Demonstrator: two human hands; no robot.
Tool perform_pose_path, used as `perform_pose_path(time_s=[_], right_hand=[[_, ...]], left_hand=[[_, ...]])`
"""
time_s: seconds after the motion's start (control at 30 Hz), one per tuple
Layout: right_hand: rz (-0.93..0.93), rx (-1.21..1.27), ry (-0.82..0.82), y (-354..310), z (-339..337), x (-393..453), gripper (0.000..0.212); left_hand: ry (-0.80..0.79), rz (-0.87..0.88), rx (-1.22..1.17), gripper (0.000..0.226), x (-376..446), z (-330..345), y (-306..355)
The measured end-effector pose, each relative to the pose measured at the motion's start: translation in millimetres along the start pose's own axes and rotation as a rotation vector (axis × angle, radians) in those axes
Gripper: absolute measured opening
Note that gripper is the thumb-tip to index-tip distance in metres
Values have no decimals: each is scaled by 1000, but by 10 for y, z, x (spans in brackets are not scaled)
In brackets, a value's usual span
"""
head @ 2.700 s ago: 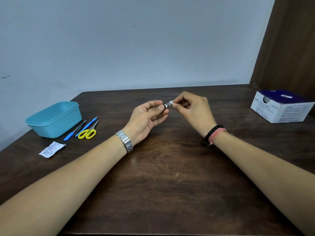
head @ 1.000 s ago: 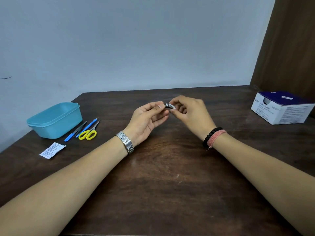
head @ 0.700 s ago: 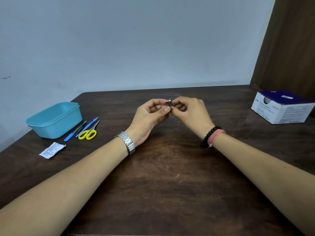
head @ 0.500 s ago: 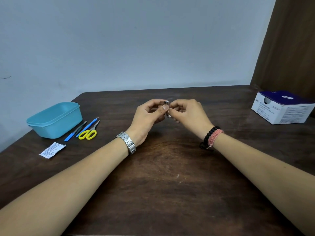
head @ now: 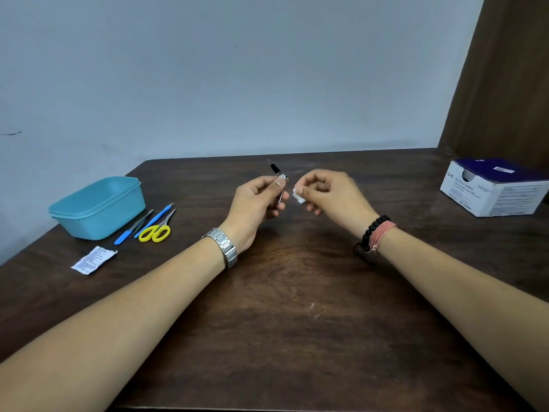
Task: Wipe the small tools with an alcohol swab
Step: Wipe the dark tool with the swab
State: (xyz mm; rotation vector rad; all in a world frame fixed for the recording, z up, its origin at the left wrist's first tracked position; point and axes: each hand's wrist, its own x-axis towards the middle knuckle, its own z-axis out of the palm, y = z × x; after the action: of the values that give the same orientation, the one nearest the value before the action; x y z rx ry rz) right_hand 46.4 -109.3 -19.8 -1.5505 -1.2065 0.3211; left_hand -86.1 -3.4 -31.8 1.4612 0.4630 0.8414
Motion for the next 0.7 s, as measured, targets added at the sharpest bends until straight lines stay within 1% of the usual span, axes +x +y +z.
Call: perform_pose_path(time_s=[0.13, 0.23, 0.33, 0.5, 0.53, 0.63, 0.7], right_hand=[[-21, 63, 144, 13, -42, 52, 2], [-18, 63, 186, 25, -45, 68, 3], [4, 83, 164, 25, -33, 67, 2], [45, 128, 80, 31, -34, 93, 26], [41, 133, 63, 37, -44, 93, 26], [11, 127, 23, 55, -78, 79, 16], [0, 115, 26, 62, -97, 80, 18]], left_hand=[[-37, 45, 132, 12, 8, 15, -32], [-93, 97, 225, 14, 2, 15, -42], [-115, 123, 245, 12, 1, 19, -44], [-73, 124, 232, 26, 18, 0, -47], [-66, 120, 229, 29, 21, -4, -46], [-65, 119, 234, 29, 29, -12, -48], [-82, 122, 240, 27, 25, -7, -45]])
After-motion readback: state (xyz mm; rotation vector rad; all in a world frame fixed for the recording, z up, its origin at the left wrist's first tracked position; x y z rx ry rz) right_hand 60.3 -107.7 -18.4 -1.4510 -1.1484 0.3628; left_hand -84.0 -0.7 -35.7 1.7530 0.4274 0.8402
